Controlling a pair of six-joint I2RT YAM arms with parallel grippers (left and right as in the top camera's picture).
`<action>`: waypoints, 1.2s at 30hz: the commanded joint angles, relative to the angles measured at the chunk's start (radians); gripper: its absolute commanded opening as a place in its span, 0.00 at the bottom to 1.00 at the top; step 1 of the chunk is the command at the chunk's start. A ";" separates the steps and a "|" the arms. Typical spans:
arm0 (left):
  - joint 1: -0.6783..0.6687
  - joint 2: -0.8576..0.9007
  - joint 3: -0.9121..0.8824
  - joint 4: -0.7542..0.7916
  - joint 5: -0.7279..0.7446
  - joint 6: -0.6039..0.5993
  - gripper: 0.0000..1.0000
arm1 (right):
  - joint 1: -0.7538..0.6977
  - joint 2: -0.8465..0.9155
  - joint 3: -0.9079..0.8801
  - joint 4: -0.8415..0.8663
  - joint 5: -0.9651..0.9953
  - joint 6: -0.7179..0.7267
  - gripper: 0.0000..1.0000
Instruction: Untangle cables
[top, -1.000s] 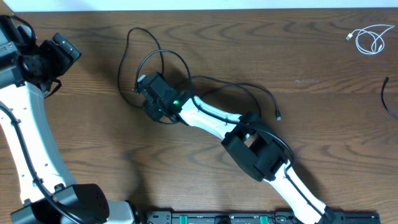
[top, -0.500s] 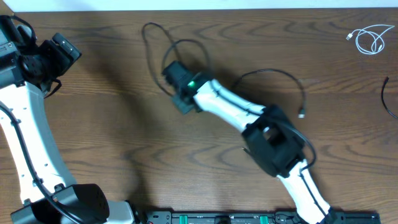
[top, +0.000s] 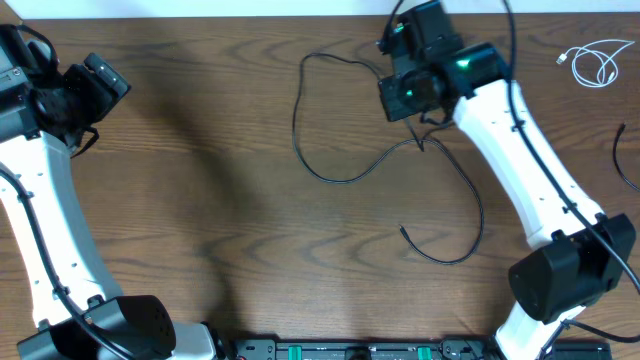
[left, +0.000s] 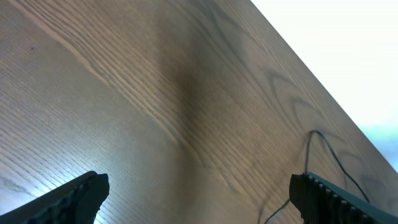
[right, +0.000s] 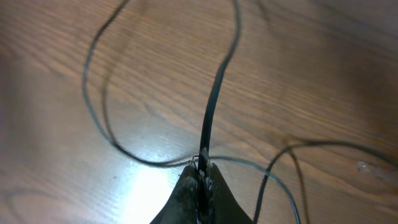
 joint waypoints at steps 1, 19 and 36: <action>0.003 0.006 -0.004 -0.004 -0.003 0.019 0.98 | 0.023 0.038 0.001 -0.011 -0.109 -0.074 0.01; 0.003 0.006 -0.004 -0.001 -0.003 0.019 0.98 | 0.256 0.410 0.001 0.347 -0.105 0.278 0.44; 0.003 0.006 -0.004 -0.001 -0.003 0.020 0.97 | 0.284 0.513 0.001 0.602 0.022 0.455 0.30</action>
